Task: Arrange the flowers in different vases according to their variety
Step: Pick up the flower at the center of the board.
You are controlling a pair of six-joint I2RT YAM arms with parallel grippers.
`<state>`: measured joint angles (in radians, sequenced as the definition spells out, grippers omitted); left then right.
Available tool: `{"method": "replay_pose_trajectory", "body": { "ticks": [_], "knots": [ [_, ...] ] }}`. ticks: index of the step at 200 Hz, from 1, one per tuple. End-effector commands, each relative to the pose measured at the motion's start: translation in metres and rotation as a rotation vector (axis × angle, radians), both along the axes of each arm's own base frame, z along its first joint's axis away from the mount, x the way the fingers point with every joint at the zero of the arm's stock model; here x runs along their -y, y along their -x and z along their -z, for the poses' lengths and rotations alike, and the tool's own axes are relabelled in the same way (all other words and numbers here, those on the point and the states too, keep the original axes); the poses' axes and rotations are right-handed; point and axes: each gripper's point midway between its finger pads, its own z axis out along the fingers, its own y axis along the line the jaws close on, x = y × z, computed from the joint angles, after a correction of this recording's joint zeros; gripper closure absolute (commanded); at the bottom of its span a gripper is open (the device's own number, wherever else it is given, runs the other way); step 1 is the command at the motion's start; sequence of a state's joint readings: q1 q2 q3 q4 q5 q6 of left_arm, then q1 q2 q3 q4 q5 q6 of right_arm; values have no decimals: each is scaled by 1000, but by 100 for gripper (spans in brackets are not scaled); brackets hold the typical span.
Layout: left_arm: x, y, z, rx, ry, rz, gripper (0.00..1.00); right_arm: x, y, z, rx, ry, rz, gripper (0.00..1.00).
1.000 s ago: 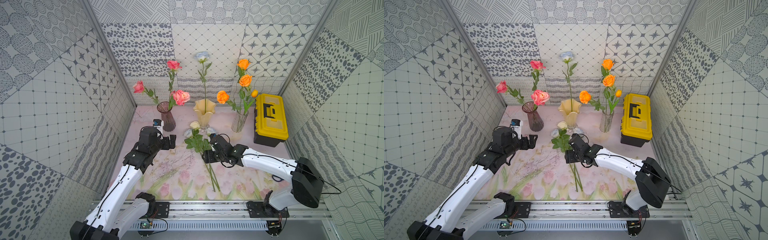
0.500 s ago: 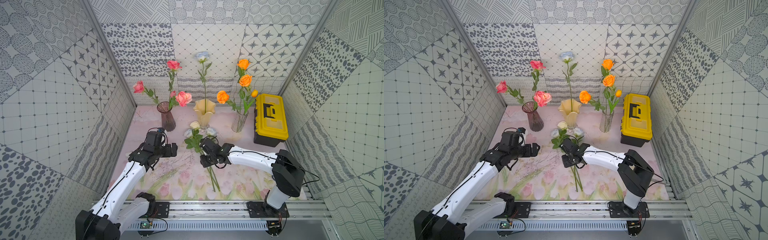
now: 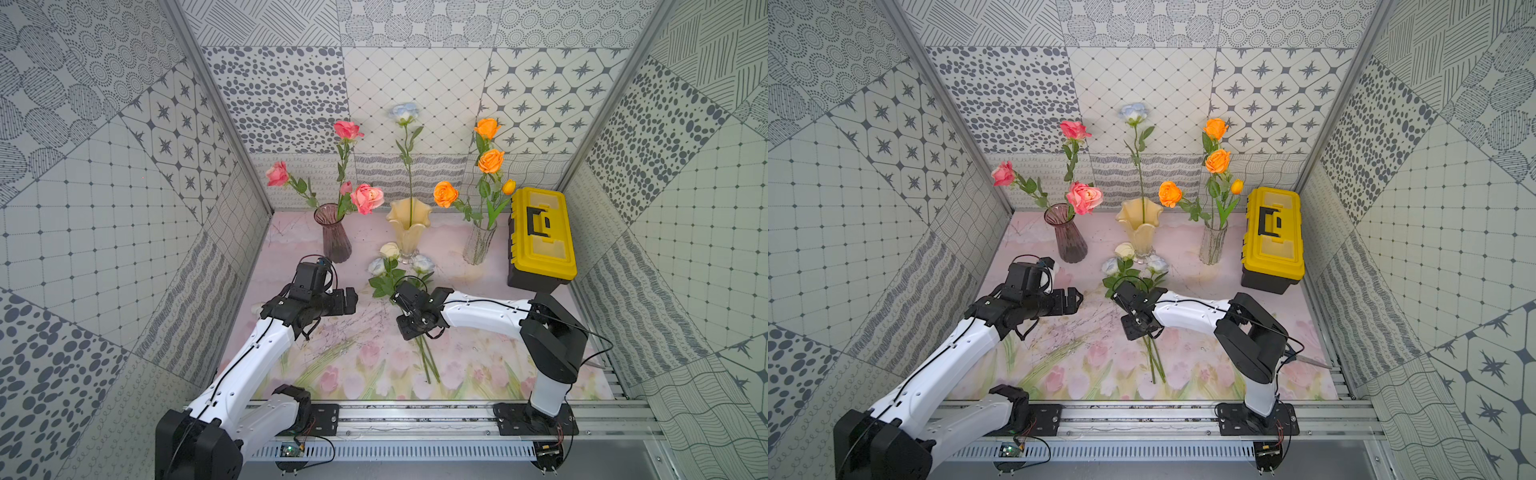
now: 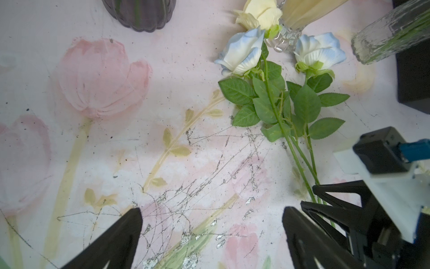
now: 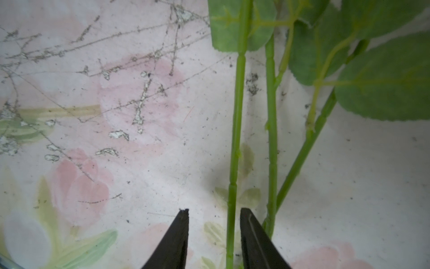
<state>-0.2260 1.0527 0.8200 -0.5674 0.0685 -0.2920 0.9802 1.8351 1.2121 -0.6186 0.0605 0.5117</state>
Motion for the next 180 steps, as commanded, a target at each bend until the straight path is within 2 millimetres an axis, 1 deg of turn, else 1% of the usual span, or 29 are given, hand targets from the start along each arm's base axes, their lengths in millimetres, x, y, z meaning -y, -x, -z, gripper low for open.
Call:
{"method": "replay_pose_trajectory", "body": {
  "ticks": [1,42,74,105,122,153,180],
  "knots": [
    [3,6,6,-42,22,4,1,-5,-7,1,22,23,-15,60],
    [3,5,8,-46,18,2,1,-6,-8,10,10,55,-18,66],
    [3,5,8,-50,20,1,1,-5,-9,11,19,66,-11,78],
    [3,5,8,-50,18,0,1,-4,-10,9,28,65,-3,92],
    [3,5,8,-51,19,-1,1,-4,-10,2,44,58,1,100],
    [3,5,8,-53,19,-2,1,-3,-12,-19,88,24,14,100],
    [3,6,9,-58,20,-2,1,-1,-13,-52,146,-50,35,100]
  ]
}}
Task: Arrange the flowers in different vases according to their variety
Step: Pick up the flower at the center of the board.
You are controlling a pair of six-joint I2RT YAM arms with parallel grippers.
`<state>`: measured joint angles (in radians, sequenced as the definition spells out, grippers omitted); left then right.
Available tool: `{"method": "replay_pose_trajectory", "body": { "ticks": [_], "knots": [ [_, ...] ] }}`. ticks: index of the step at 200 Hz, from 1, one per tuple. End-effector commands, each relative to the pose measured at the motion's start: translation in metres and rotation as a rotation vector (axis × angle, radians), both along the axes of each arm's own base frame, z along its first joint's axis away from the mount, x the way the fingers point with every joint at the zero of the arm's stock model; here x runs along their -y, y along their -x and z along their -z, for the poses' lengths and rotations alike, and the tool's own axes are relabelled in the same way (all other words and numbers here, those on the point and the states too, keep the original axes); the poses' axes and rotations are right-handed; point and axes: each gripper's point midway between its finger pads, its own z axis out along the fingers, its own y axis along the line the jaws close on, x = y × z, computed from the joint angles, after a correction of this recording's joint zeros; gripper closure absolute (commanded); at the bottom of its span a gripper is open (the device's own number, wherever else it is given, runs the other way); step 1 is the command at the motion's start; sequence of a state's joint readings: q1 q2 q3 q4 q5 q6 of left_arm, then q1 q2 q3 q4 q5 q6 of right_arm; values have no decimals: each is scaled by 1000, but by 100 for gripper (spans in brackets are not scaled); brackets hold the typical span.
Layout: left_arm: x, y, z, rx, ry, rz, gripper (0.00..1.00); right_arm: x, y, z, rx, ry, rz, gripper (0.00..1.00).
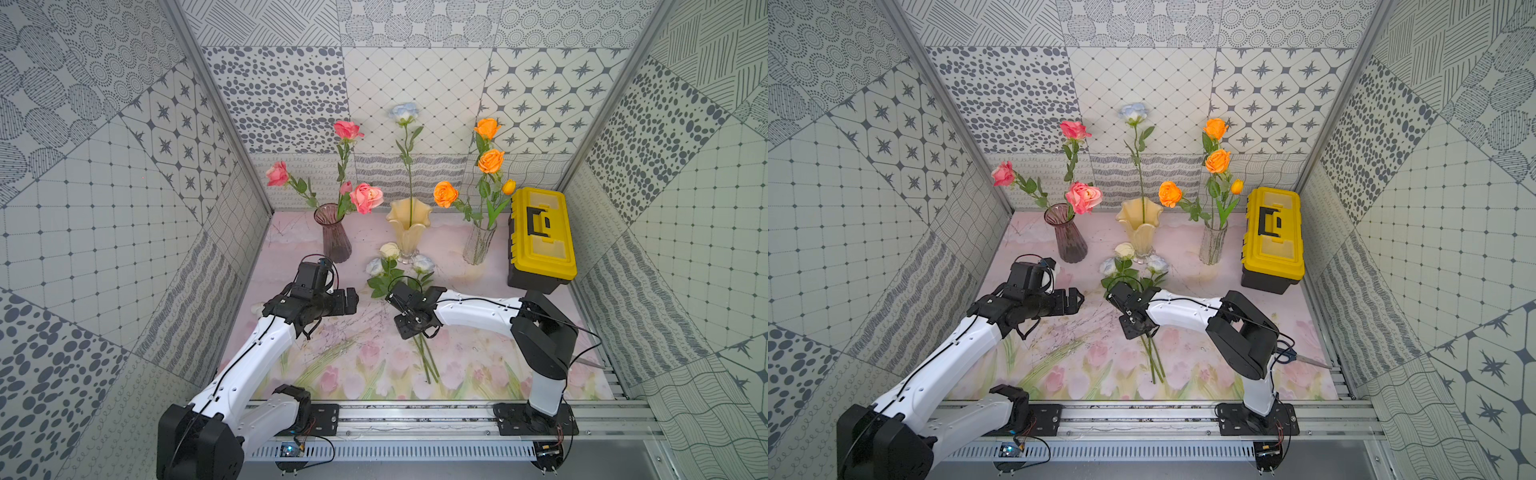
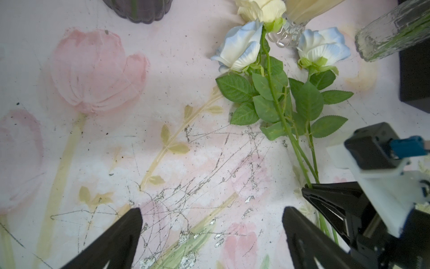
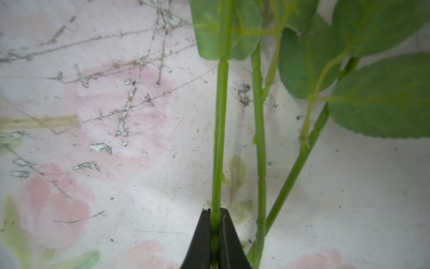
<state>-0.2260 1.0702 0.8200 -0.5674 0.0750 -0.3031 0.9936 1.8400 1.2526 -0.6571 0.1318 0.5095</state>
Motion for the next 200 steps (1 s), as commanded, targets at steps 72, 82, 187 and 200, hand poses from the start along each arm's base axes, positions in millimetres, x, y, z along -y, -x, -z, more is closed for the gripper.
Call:
{"method": "replay_pose_trajectory", "body": {
  "ticks": [72,82,187,200],
  "knots": [
    [2,7,4,-39,17,5,1,3,-22,-151,308,-261,47,100],
    [2,7,4,-38,17,4,1,4,-25,-164,340,-276,53,100],
    [6,6,6,-48,32,13,1,21,-85,-333,788,-450,111,100],
    [7,7,7,-54,40,18,1,25,-101,-357,867,-458,131,100]
  ]
}}
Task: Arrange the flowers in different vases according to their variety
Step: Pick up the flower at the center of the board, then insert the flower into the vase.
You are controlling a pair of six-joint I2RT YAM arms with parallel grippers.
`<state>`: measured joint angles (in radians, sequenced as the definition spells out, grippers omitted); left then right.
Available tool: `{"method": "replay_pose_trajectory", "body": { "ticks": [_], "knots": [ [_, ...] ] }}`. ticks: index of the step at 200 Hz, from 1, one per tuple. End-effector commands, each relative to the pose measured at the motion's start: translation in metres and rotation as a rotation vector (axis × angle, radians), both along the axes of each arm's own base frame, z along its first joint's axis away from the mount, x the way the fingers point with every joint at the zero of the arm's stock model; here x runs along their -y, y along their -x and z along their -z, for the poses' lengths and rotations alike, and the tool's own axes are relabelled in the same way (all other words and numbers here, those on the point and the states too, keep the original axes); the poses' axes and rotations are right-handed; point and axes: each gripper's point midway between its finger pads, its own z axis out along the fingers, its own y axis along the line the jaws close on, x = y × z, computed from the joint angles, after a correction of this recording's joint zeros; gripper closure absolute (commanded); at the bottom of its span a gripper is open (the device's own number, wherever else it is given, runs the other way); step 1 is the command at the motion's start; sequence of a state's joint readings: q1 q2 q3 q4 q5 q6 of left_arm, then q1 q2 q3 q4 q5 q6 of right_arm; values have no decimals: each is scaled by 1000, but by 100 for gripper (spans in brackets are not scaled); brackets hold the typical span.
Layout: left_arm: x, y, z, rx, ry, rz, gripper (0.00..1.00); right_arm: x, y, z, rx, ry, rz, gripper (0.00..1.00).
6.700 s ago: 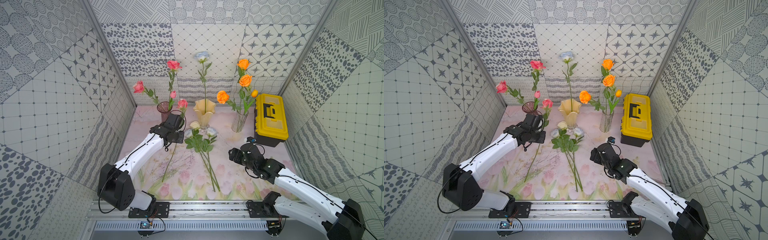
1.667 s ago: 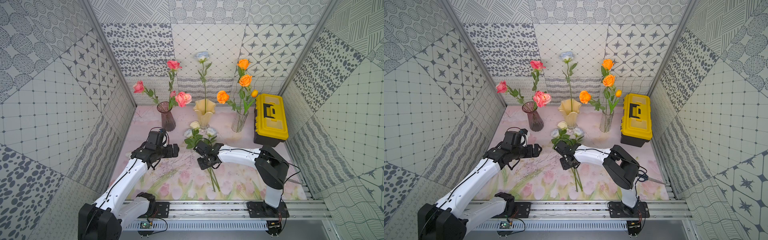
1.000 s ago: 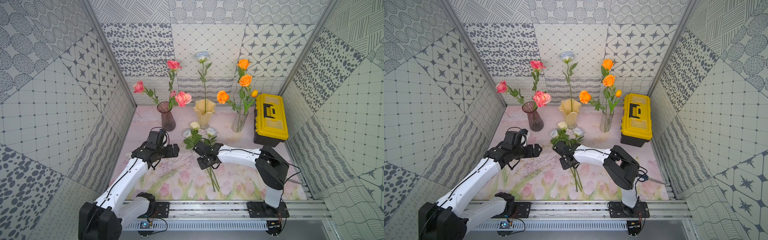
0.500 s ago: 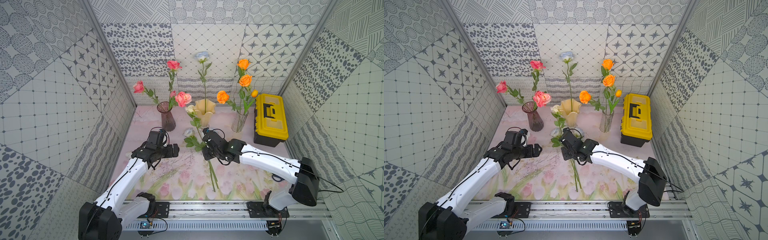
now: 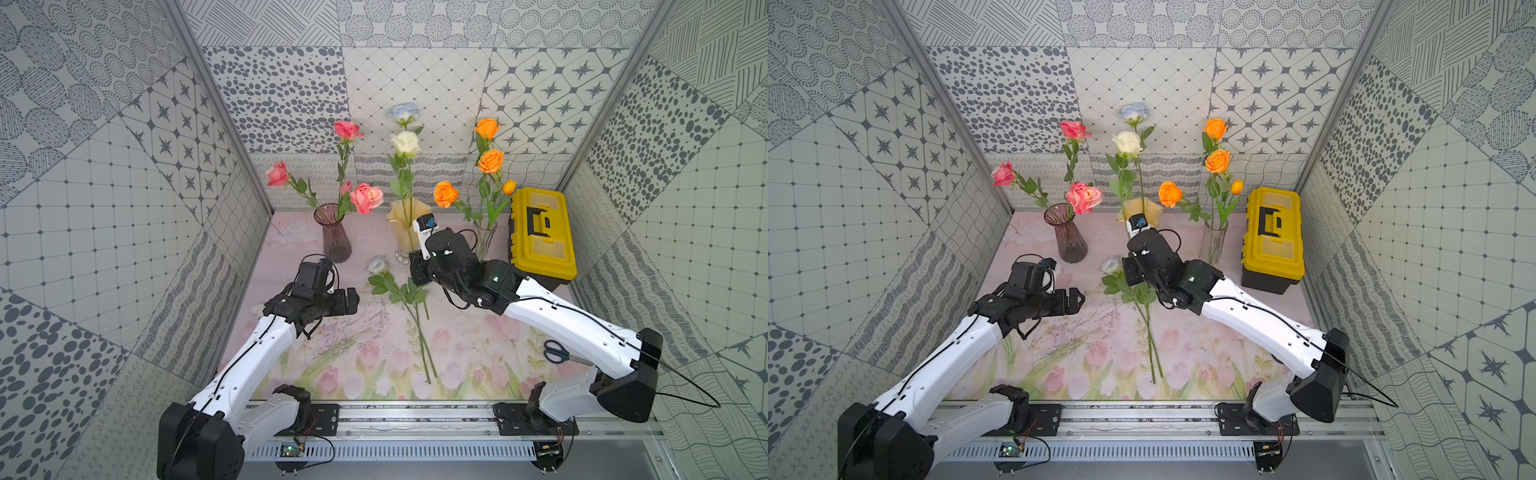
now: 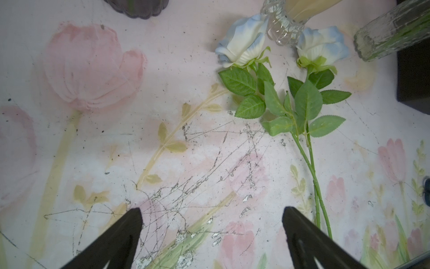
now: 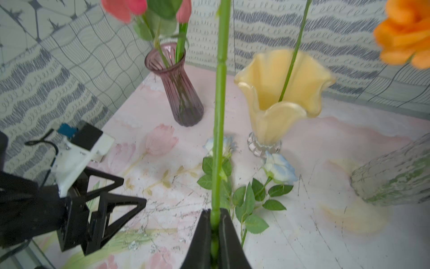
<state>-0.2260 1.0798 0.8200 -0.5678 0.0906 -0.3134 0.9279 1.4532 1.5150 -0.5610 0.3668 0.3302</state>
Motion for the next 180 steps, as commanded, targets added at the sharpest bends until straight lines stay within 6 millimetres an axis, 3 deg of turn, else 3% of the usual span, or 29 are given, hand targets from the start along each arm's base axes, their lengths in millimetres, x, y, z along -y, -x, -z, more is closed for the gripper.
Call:
{"method": "replay_pose_trajectory", "body": {
  "ticks": [1,35,70,125,180],
  "knots": [
    [5,6,4,-39,25,18,1,10,-33,-71,219,-73,75,100],
    [12,8,8,-60,55,41,1,11,-76,-124,415,-111,154,100],
    [24,9,9,-76,107,82,1,4,-121,-153,574,-109,237,100],
    [36,10,6,-75,165,125,1,-20,-182,-147,661,-64,328,100],
    [35,11,6,-71,161,125,1,-31,-212,-101,634,20,386,100]
  ]
}}
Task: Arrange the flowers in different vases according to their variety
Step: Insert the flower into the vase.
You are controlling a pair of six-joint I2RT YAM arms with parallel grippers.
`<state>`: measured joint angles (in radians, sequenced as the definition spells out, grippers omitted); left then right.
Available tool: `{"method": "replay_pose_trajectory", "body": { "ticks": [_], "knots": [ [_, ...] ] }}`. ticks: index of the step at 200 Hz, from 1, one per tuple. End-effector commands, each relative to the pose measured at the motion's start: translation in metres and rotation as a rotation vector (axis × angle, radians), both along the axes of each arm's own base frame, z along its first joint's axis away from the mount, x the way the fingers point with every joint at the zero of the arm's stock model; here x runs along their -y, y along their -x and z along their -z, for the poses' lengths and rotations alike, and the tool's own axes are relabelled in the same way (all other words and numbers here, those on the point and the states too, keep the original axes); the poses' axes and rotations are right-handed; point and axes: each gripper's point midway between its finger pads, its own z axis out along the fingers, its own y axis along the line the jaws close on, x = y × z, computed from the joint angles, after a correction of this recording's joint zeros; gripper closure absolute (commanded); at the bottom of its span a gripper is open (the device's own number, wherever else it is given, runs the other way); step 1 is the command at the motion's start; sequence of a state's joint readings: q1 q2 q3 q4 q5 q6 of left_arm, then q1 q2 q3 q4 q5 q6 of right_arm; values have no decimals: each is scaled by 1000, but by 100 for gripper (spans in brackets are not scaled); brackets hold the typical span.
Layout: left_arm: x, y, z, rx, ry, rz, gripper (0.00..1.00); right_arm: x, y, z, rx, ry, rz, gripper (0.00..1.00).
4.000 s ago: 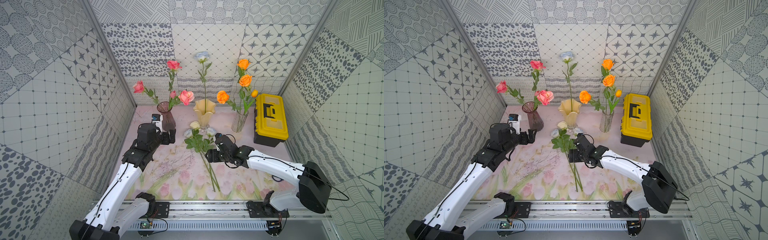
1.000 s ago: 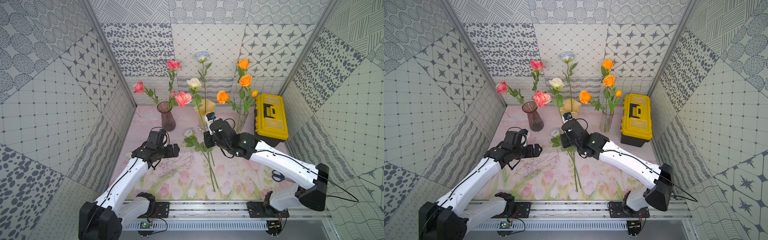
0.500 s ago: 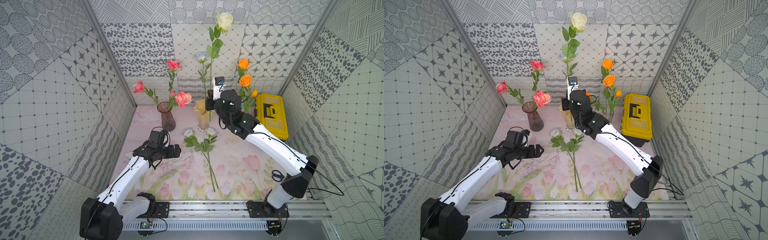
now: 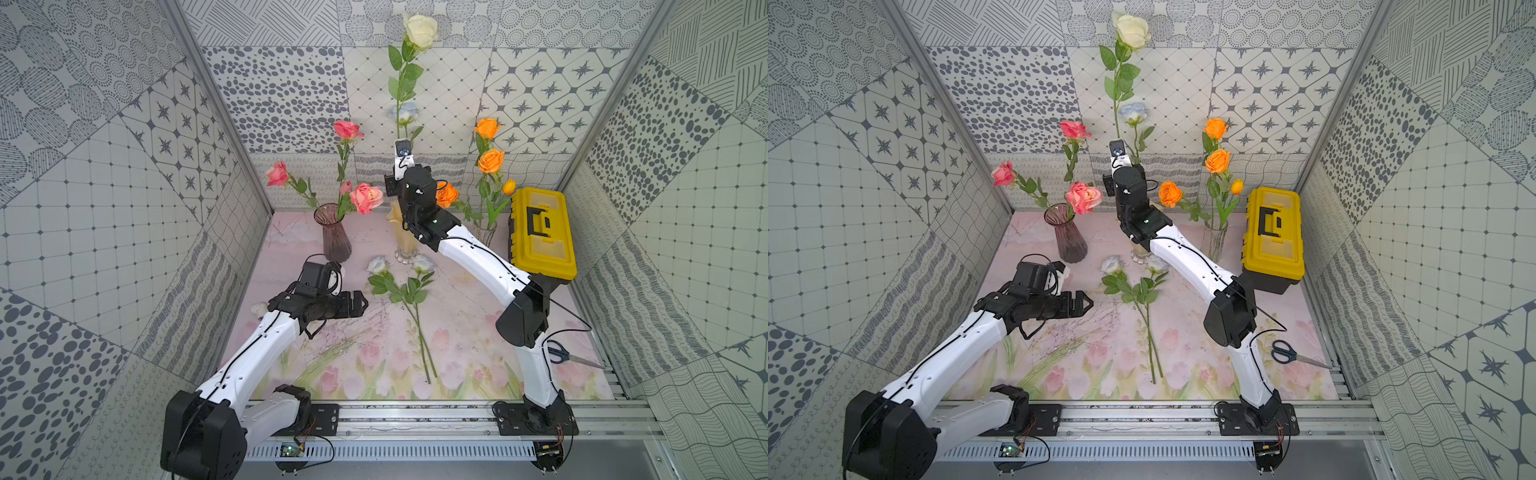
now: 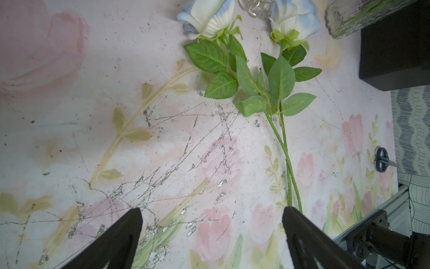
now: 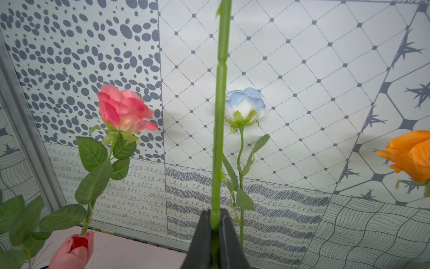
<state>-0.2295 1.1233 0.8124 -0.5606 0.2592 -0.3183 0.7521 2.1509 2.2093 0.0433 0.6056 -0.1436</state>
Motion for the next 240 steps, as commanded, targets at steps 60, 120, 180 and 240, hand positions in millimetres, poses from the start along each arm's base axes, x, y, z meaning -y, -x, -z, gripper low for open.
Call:
{"method": "replay_pose_trajectory", "body": {
  "ticks": [60,120,180,240],
  "knots": [
    [7,1,-2,0,36,23,1,17,11,14,-18,-28,57,34],
    [6,2,-2,0,28,20,1,27,52,7,-49,-50,-15,28],
    [7,3,-1,-1,24,26,1,31,117,26,-191,-24,-130,27],
    [9,4,-2,-1,26,33,1,45,189,84,-420,-15,-264,29]
  ]
}}
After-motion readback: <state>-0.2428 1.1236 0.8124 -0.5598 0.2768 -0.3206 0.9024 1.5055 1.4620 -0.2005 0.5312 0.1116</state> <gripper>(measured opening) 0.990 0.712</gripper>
